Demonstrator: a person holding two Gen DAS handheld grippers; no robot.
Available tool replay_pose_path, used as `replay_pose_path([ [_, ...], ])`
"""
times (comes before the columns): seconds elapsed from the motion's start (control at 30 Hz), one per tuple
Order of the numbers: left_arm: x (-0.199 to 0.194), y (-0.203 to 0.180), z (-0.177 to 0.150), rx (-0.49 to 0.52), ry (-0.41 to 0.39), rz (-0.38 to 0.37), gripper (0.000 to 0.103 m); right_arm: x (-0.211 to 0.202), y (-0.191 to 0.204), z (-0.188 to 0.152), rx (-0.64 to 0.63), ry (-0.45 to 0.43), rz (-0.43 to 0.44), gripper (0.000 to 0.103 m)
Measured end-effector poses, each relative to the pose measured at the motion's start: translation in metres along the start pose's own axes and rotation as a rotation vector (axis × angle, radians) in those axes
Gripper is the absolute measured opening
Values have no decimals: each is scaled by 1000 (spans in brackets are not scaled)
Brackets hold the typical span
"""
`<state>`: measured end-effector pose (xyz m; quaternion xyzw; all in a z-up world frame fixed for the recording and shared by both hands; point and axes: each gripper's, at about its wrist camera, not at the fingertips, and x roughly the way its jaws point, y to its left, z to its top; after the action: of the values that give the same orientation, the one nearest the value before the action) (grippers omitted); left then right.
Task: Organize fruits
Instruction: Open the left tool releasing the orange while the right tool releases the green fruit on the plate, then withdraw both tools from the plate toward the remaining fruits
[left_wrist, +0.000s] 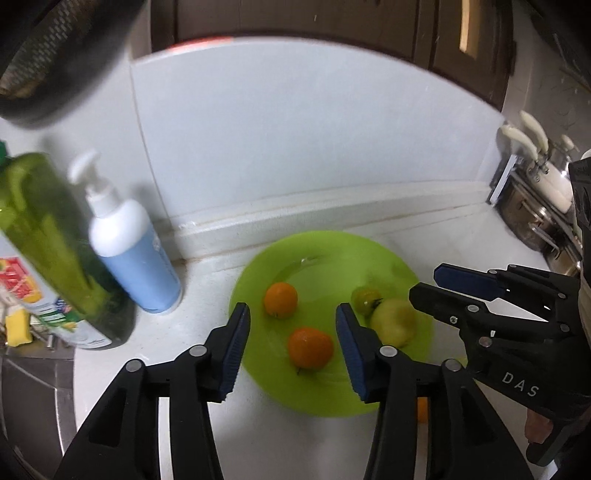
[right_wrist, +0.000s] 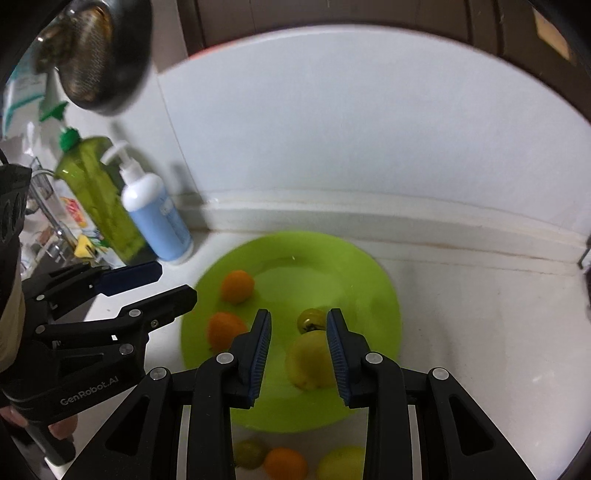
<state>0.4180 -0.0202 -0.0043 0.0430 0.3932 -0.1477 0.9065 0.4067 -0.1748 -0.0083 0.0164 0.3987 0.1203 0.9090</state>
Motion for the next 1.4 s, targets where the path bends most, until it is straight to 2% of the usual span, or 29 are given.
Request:
replay_pose_path([
  [0.3,-64,-20,-17,19,-88,9,56,-70,10,-20,1,-111,5,37],
  [0.53,-105,-36,-40,49,-141,22,63,-101,20,-42,-4,-160,-6,42],
  [0.83,-134,-51,-72,75,-168,31,70,-143,32,-80,-58,-223,-55,51],
  [1.1,-138,-63,-104,97,-161,17,71,-153,33,-111,-82,-200,-78,53],
  [1.4,-128,-73,-139,152,-128,-11,71,-142,33,-144,-111,-139,-69,53],
])
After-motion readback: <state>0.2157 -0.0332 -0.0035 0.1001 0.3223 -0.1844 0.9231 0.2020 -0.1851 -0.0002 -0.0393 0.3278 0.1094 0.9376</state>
